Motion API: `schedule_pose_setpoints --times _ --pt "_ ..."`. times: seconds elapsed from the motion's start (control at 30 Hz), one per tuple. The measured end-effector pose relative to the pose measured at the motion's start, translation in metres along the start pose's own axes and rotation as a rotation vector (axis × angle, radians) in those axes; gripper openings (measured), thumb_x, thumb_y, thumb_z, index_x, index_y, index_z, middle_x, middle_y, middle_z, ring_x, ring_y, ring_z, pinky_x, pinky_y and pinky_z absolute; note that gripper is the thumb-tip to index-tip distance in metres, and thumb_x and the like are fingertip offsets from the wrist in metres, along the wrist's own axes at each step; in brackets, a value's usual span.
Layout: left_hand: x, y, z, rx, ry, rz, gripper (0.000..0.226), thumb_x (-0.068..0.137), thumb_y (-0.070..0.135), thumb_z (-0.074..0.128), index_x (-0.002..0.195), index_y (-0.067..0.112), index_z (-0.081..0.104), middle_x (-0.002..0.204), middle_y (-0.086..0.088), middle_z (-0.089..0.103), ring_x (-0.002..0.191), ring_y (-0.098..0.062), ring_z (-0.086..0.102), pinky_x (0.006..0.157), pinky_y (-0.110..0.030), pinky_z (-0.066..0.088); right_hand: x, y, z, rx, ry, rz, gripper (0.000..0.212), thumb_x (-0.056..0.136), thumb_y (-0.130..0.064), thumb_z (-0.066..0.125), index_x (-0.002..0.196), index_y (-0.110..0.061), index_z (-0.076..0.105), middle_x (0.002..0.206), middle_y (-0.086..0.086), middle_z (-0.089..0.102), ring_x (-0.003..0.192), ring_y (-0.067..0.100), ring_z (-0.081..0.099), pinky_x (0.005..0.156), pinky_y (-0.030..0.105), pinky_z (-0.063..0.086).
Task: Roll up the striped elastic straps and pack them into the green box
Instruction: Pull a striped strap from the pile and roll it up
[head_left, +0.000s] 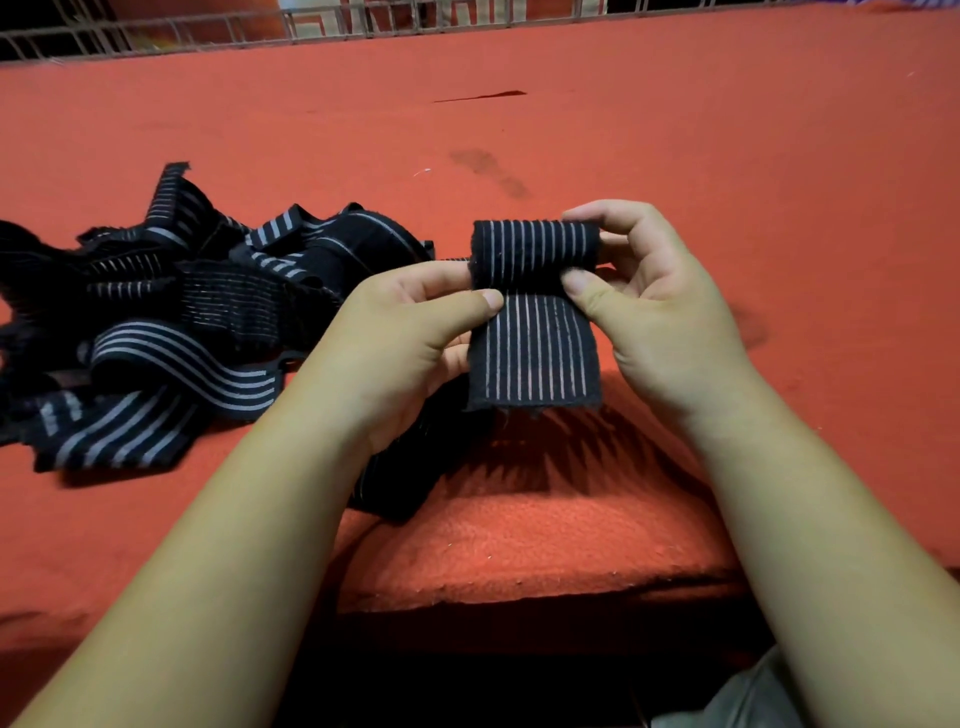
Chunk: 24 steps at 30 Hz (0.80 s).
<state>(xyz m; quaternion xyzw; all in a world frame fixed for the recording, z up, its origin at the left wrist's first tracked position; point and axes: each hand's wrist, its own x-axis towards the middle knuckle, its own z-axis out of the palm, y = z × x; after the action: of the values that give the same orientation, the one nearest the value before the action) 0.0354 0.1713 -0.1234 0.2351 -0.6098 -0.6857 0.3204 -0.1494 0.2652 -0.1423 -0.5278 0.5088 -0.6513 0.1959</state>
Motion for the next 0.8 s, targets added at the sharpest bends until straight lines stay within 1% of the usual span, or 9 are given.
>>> schedule_pose_setpoints --times 0.1,0.2,0.3,0.43,0.47,0.53,0.63,0.7,0.8 --pt "0.000 0.001 -0.002 -0.020 0.011 -0.002 0.022 0.102 0.000 0.064 0.121 -0.001 0.076 0.113 -0.019 0.080 0.099 -0.023 0.078 0.080 -0.032 0.064 -0.001 -0.001 0.001 0.015 0.012 -0.004 0.039 0.099 0.009 0.065 0.129 -0.015 0.060 0.114 0.006 0.068 0.097 0.009 0.066 0.090 0.025 0.053" --pt "0.000 0.002 -0.003 0.042 0.012 0.026 0.026 0.101 -0.001 0.068 0.126 0.003 0.075 0.113 -0.016 0.081 0.106 -0.025 0.079 0.085 -0.033 0.064 -0.002 -0.003 0.002 0.052 0.025 -0.002 0.039 0.098 0.008 0.068 0.124 -0.021 0.064 0.112 0.005 0.072 0.094 0.009 0.071 0.086 0.026 0.057" --pt "0.000 0.003 -0.003 0.063 0.015 0.059 0.032 0.099 0.000 0.071 0.130 0.007 0.074 0.112 -0.015 0.081 0.107 -0.027 0.079 0.088 -0.037 0.064 -0.003 -0.002 0.003 0.092 0.040 0.002 0.039 0.096 0.007 0.071 0.122 -0.022 0.067 0.115 0.007 0.073 0.098 0.014 0.074 0.091 0.033 0.060" --pt "0.002 -0.002 -0.004 0.102 0.096 0.118 0.027 0.099 0.008 0.074 0.126 0.014 0.075 0.108 -0.017 0.081 0.102 -0.030 0.080 0.095 -0.051 0.064 -0.005 -0.004 0.006 0.158 0.022 0.039 0.042 0.094 0.012 0.070 0.123 -0.019 0.067 0.117 0.011 0.074 0.105 0.016 0.074 0.096 0.032 0.058" --pt "0.003 -0.004 -0.005 0.118 0.124 0.137 0.027 0.099 0.009 0.076 0.124 0.017 0.075 0.107 -0.019 0.080 0.100 -0.032 0.080 0.097 -0.054 0.063 -0.005 -0.004 0.007 0.178 -0.004 0.048 0.041 0.095 0.010 0.070 0.125 -0.018 0.067 0.118 0.012 0.075 0.108 0.018 0.073 0.098 0.034 0.058" --pt "0.004 -0.007 -0.006 0.157 0.158 0.177 0.028 0.096 0.011 0.079 0.122 0.022 0.076 0.108 -0.023 0.077 0.103 -0.037 0.078 0.099 -0.061 0.061 -0.005 -0.007 0.008 0.236 -0.042 0.080 0.034 0.099 -0.007 0.072 0.130 -0.020 0.068 0.112 0.006 0.076 0.107 0.020 0.072 0.100 0.037 0.058" --pt "0.006 -0.006 -0.007 0.177 0.154 0.200 0.031 0.094 0.010 0.079 0.121 0.024 0.075 0.102 -0.016 0.076 0.103 -0.032 0.077 0.102 -0.062 0.059 -0.003 -0.007 0.012 0.248 0.030 0.173 0.033 0.103 -0.032 0.063 0.134 -0.023 0.068 0.104 0.004 0.070 0.090 0.017 0.065 0.081 0.027 0.058" --pt "0.006 -0.005 -0.007 0.179 0.143 0.192 0.033 0.093 0.009 0.080 0.123 0.022 0.074 0.104 -0.014 0.078 0.105 -0.033 0.078 0.102 -0.061 0.059 -0.002 -0.004 0.013 0.234 0.061 0.214 0.032 0.108 -0.031 0.060 0.135 -0.016 0.069 0.106 0.008 0.072 0.089 0.020 0.064 0.079 0.030 0.058" --pt "0.003 -0.003 -0.007 0.211 0.140 0.152 0.032 0.094 0.012 0.082 0.125 0.018 0.076 0.109 -0.014 0.081 0.108 -0.033 0.079 0.102 -0.062 0.059 -0.004 0.001 0.009 0.209 0.058 0.207 0.028 0.109 -0.024 0.061 0.129 -0.009 0.073 0.114 0.011 0.077 0.095 0.021 0.070 0.090 0.041 0.059"
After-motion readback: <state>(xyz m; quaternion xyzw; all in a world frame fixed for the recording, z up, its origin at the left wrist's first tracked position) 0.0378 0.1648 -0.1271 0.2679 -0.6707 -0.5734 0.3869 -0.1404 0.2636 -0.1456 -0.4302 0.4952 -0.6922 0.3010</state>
